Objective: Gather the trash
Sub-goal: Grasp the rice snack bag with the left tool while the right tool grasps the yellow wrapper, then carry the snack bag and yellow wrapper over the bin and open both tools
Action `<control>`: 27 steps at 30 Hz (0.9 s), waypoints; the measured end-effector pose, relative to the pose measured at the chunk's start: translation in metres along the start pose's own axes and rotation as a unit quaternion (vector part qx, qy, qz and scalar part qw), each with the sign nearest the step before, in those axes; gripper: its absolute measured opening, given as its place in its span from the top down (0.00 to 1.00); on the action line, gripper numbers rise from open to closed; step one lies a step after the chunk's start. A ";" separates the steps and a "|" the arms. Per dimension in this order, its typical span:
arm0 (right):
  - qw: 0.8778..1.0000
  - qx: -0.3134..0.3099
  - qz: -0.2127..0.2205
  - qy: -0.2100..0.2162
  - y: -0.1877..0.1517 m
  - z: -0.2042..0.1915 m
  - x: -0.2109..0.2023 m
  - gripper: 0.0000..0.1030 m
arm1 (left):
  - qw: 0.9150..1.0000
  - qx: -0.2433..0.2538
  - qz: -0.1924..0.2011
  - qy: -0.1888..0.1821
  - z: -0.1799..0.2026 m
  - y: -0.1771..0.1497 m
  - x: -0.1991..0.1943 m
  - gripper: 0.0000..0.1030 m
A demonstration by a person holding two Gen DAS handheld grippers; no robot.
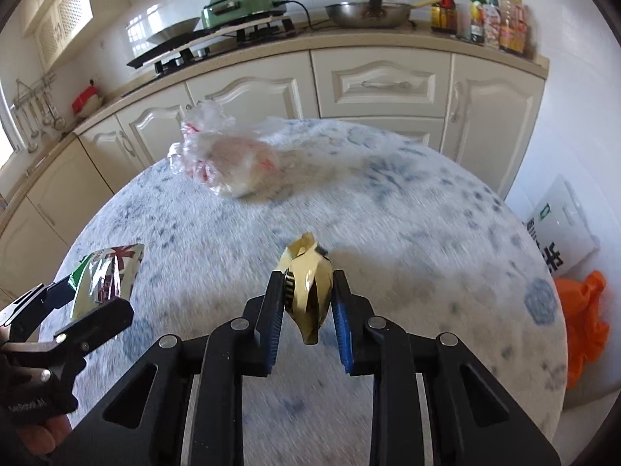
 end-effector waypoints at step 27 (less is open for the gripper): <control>0.998 0.007 0.055 0.025 -0.020 0.012 -0.061 0.75 | 0.999 0.026 0.036 -0.013 0.065 -0.019 -0.067 0.25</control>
Point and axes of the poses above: each gripper's, at about its wrist camera, not at the fingertips, and x roughly the way its jaws point, z to its right, y to its top, the point moved 1 cm from there along x, roughly the way its jaws point, and after that the axes turned 3 degrees about y, right-handed, at the moved point
